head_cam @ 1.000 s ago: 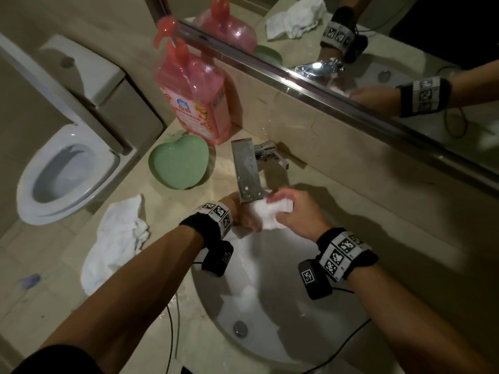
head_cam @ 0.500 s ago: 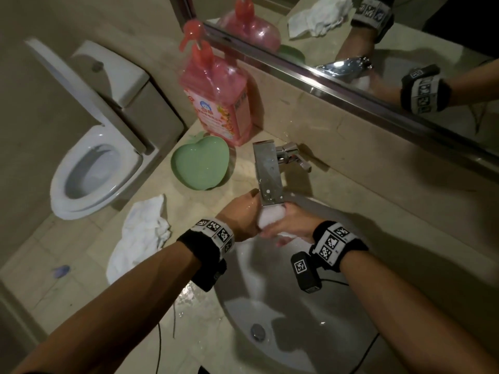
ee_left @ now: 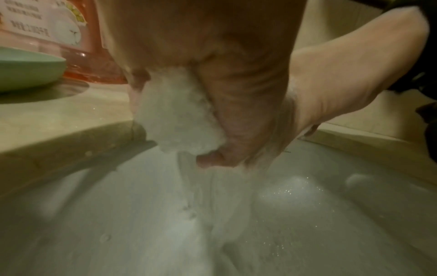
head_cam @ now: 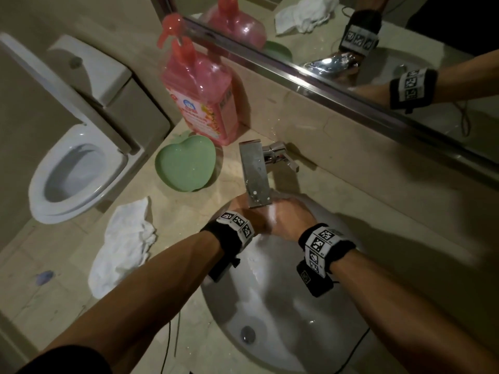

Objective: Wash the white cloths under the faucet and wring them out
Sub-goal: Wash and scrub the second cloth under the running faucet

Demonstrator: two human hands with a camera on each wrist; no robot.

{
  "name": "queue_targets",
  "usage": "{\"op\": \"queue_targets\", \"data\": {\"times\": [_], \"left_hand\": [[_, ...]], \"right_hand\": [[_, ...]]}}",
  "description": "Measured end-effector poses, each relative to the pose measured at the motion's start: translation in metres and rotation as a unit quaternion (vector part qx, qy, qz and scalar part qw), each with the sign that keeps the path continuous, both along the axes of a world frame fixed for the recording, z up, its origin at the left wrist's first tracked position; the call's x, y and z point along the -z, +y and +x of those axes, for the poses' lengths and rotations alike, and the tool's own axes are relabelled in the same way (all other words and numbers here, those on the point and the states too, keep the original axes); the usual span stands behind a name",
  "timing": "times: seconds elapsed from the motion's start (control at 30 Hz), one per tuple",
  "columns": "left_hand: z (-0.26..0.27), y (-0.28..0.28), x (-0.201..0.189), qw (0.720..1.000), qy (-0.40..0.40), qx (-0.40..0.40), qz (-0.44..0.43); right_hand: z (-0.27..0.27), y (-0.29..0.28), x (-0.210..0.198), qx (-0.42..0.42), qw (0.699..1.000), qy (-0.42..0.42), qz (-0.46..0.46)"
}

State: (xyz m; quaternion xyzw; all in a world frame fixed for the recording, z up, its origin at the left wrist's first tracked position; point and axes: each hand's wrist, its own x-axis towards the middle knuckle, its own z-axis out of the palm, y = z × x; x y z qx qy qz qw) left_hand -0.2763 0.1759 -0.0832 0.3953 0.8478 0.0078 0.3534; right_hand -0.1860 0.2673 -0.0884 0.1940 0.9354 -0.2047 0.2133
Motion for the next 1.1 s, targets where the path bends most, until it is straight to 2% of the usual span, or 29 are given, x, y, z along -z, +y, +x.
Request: {"op": "queue_targets", "data": {"times": [0.1, 0.27, 0.33, 0.37, 0.47, 0.53, 0.6, 0.67, 0.77, 0.87, 0.97, 1.03, 1.1], "left_hand": [[-0.003, 0.001, 0.008, 1.000, -0.007, -0.008, 0.002], [-0.011, -0.002, 0.011, 0.999, -0.017, 0.041, 0.028], [-0.016, -0.007, 0.008, 0.997, -0.043, 0.047, 0.042], [-0.018, -0.010, 0.004, 0.994, -0.074, 0.024, 0.074], [-0.026, -0.024, -0.009, 0.956, -0.172, -0.069, 0.228], [-0.031, -0.032, -0.016, 0.949, -0.200, -0.100, 0.221], [-0.032, -0.041, -0.017, 0.952, -0.202, -0.083, 0.213], [-0.032, -0.056, -0.018, 0.947, -0.189, -0.080, 0.246], [-0.036, -0.071, -0.023, 0.925, -0.201, -0.110, 0.304], [-0.037, -0.078, -0.028, 0.934, -0.162, -0.080, 0.307], [-0.035, -0.080, -0.029, 0.963, -0.057, -0.086, 0.248], [-0.037, -0.082, -0.029, 0.974, 0.001, -0.098, 0.205], [-0.041, -0.085, -0.029, 0.981, 0.044, -0.061, 0.177]], "right_hand": [[0.001, 0.002, 0.006, 0.017, 1.000, 0.005, -0.010], [-0.001, 0.006, 0.013, 0.037, 0.998, 0.003, -0.042], [0.004, 0.009, 0.015, 0.067, 0.995, 0.034, -0.059], [0.008, 0.011, 0.017, 0.106, 0.990, 0.047, -0.085], [0.022, 0.010, 0.023, 0.213, 0.948, 0.093, -0.217], [0.028, 0.004, 0.024, 0.224, 0.936, 0.076, -0.262], [0.028, -0.003, 0.020, 0.240, 0.916, 0.047, -0.316], [0.021, -0.007, 0.014, 0.253, 0.894, 0.042, -0.368], [0.007, -0.014, 0.003, 0.263, 0.858, 0.081, -0.434], [-0.006, -0.023, -0.005, 0.274, 0.852, 0.106, -0.434], [-0.011, -0.031, -0.004, 0.257, 0.875, 0.103, -0.398], [-0.010, -0.034, -0.006, 0.262, 0.870, 0.124, -0.399], [-0.007, -0.033, -0.006, 0.268, 0.865, 0.162, -0.392]]}}
